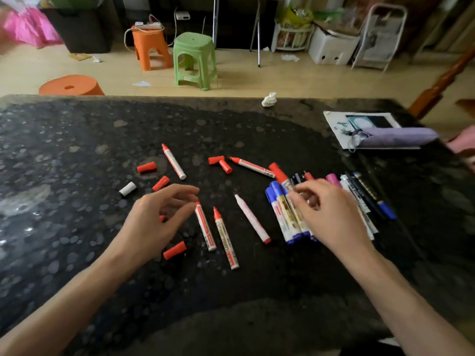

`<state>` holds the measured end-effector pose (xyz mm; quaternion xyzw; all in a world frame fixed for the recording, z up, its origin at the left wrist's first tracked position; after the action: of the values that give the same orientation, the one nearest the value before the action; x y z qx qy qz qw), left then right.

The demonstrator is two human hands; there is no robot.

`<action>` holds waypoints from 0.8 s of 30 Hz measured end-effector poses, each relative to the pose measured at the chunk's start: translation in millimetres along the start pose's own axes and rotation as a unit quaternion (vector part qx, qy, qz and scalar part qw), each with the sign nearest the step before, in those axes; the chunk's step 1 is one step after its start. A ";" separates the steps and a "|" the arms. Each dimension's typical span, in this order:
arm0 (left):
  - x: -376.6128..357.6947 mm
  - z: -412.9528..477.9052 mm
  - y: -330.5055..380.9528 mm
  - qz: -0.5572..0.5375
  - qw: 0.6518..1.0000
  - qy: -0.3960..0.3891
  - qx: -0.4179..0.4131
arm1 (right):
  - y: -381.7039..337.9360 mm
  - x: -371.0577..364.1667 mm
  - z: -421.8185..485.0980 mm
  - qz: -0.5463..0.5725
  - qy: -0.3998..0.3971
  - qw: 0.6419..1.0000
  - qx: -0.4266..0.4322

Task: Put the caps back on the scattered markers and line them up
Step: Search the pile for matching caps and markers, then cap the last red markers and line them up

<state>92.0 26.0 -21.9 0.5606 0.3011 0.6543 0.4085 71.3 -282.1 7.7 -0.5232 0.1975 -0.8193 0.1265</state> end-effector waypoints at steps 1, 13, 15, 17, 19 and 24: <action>1.0 0.9 -3.2 0.005 1.000 0.007 0.005 | 17.0 10.5 4.3 -0.035 0.025 0.999 -0.030; 15.4 10.7 -23.3 0.042 0.997 0.053 0.027 | 69.9 17.3 15.6 -0.144 0.015 0.982 -0.124; 29.2 17.0 -27.9 0.081 0.993 0.080 0.021 | 51.1 13.2 14.8 -0.127 0.036 0.988 -0.076; 47.9 24.8 -40.5 0.154 0.981 0.117 0.021 | 23.0 -0.5 8.9 -0.078 0.022 0.997 -0.010; 67.6 33.7 -62.2 0.251 0.957 0.143 0.025 | -2.9 -20.0 -0.3 -0.036 -0.024 0.998 0.036; 77.3 40.2 -107.1 0.363 0.924 0.092 0.071 | -37.4 -53.7 -16.5 -0.021 -0.097 0.992 0.076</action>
<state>149.5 142.9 -67.8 0.5968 0.1583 0.7833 0.0725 78.8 -223.4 -24.8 -0.5932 0.1104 -0.7796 0.1678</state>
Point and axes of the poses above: each hand's wrist, its own z-axis towards the middle knuckle, its own x-axis out of the back of the hand, y = z × x, the point moved 6 cm from there along z, towards the middle knuckle, and after that the axes turned 9 degrees about y, right-handed, at the moved point
